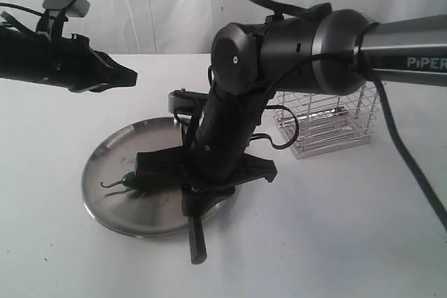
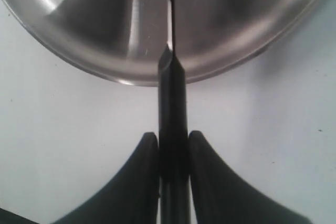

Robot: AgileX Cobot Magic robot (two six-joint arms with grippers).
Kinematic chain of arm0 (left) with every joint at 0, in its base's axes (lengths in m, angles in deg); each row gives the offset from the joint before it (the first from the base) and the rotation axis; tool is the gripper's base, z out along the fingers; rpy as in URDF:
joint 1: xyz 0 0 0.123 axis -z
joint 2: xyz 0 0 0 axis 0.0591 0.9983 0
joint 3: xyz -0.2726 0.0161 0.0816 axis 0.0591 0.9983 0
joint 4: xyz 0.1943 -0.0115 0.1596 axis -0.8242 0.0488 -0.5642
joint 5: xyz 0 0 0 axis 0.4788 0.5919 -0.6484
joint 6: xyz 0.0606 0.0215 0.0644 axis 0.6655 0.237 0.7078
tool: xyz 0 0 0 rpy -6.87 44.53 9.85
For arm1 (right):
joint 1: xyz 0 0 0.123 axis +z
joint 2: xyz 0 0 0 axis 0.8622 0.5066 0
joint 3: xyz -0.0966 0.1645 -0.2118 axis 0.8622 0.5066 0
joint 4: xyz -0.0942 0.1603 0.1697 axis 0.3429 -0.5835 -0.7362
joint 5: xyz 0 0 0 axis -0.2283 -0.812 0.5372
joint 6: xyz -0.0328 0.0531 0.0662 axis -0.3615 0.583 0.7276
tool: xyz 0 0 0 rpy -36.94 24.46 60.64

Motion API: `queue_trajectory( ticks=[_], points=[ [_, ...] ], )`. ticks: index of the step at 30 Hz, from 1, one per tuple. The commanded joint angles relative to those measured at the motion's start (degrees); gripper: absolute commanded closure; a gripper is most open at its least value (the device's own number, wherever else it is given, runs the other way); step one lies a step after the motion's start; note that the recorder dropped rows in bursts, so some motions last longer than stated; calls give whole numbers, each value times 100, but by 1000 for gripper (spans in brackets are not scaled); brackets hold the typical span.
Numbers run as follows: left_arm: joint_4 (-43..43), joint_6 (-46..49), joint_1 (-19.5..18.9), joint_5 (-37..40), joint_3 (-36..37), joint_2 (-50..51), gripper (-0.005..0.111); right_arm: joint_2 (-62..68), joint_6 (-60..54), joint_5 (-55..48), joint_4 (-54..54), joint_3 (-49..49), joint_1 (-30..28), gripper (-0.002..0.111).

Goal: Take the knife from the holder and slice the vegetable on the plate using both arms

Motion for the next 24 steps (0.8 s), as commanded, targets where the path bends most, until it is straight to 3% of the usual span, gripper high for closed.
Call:
queue_trajectory(
  ticks=[1, 5, 17, 24],
  points=[
    [1092, -52, -13, 673, 38, 349, 107, 111, 167, -10, -61, -2, 144, 108],
    [1411, -52, -13, 1157, 38, 577, 107, 225, 199, -26, -189, -2, 156, 108],
    [1755, -95, -13, 1559, 38, 1329, 107, 539, 335, 214, -183, -13, 245, 108],
    [1744, 411, -13, 1903, 38, 1347, 107, 551, 335, 256, -76, -13, 245, 108]
  ],
)
